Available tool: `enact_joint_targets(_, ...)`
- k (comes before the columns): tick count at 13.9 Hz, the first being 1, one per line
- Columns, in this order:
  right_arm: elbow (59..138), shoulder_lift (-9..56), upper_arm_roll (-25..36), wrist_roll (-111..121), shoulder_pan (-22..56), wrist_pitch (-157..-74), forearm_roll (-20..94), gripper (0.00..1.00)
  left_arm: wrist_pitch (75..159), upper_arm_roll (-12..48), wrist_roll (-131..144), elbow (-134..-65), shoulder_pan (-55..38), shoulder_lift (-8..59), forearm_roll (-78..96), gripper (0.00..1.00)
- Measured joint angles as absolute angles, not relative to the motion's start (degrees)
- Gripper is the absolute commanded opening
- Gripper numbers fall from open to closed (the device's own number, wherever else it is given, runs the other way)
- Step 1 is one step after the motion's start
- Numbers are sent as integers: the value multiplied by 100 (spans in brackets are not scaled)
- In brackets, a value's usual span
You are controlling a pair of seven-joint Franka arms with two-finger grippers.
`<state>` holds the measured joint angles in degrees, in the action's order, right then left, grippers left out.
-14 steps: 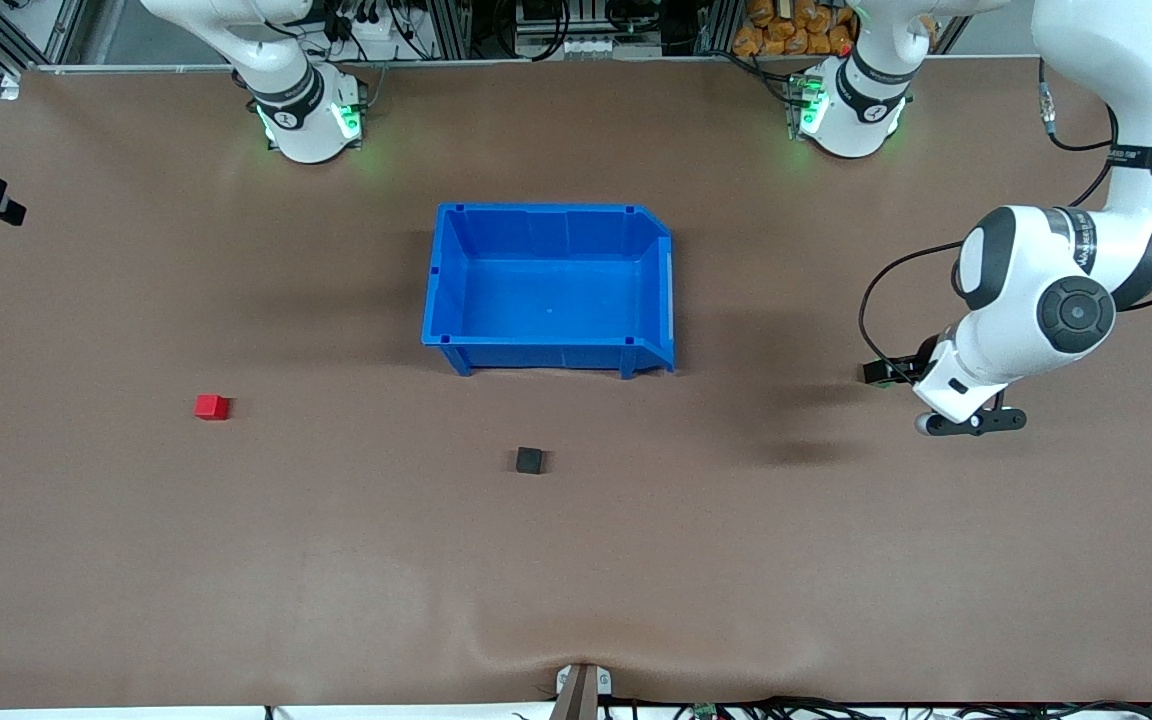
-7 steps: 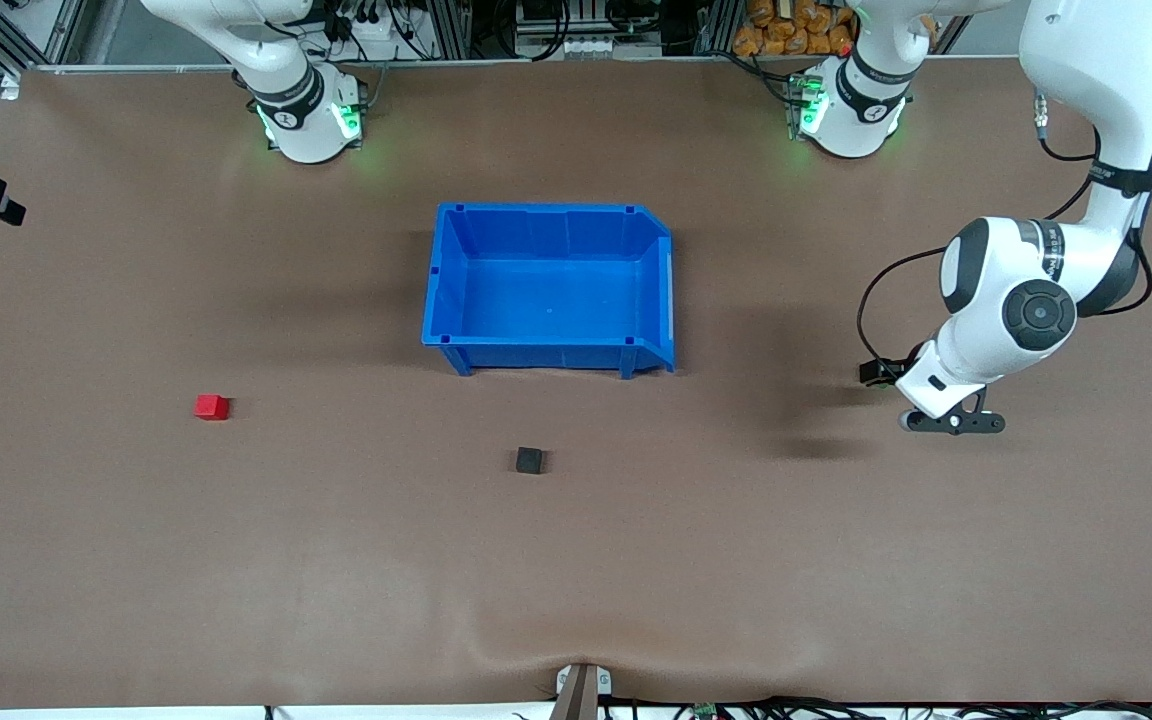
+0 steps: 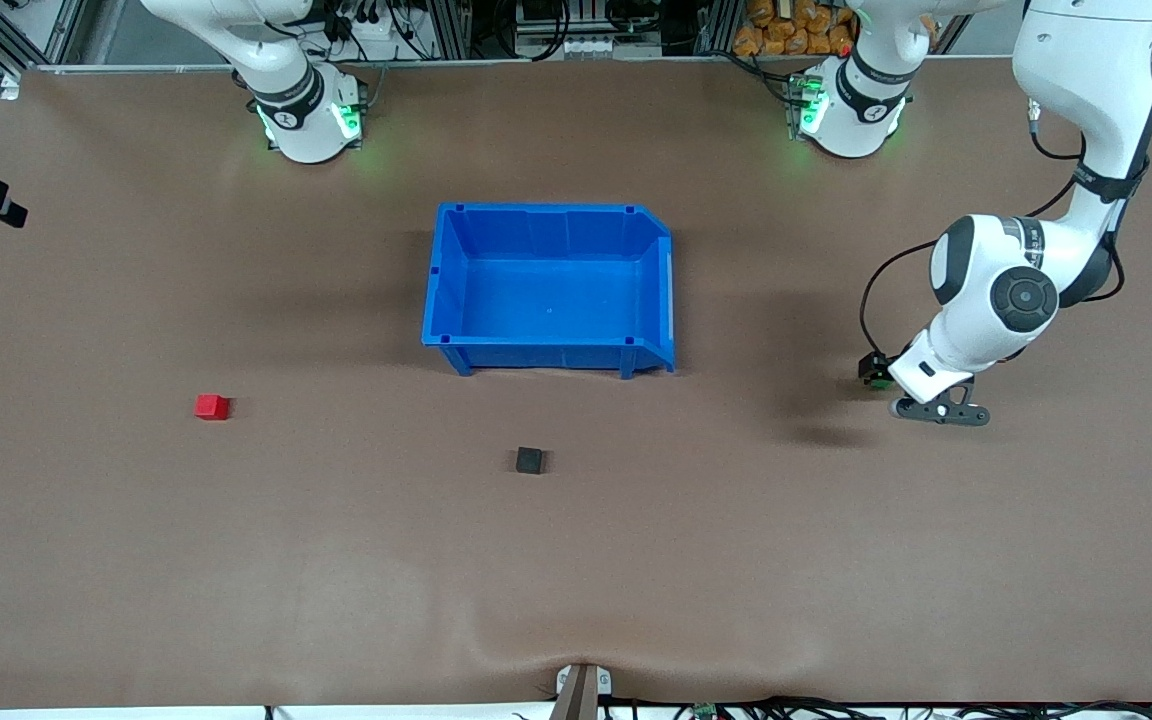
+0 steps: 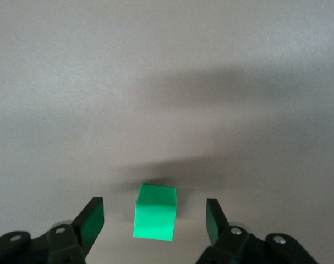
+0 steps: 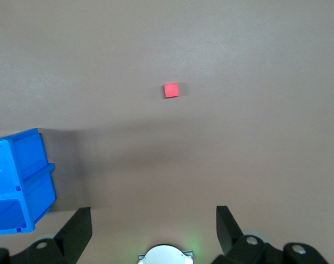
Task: Attach green and red cubes to black cube
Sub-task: 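Lower the open left gripper over the green cube and align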
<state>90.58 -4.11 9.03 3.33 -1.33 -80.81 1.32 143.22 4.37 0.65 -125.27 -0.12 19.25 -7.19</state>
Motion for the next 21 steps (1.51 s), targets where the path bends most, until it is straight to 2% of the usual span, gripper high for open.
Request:
enact_joint_targets(2, 9058, -411, 903, 333, -135, -8081, 132, 100, 14382, 442, -69, -12572, -20, 1926, -740, 74)
enact_joint_targets(13, 9064, -380, 903, 331, -193, -8081, 132, 100, 14664, 443, -526, -12617, -16, 2230, -767, 72)
enact_joint_targets(21, 9066, -374, 902, 331, -193, -8079, 132, 100, 14719, 439, -560, -12618, -9, 2344, -768, 64)
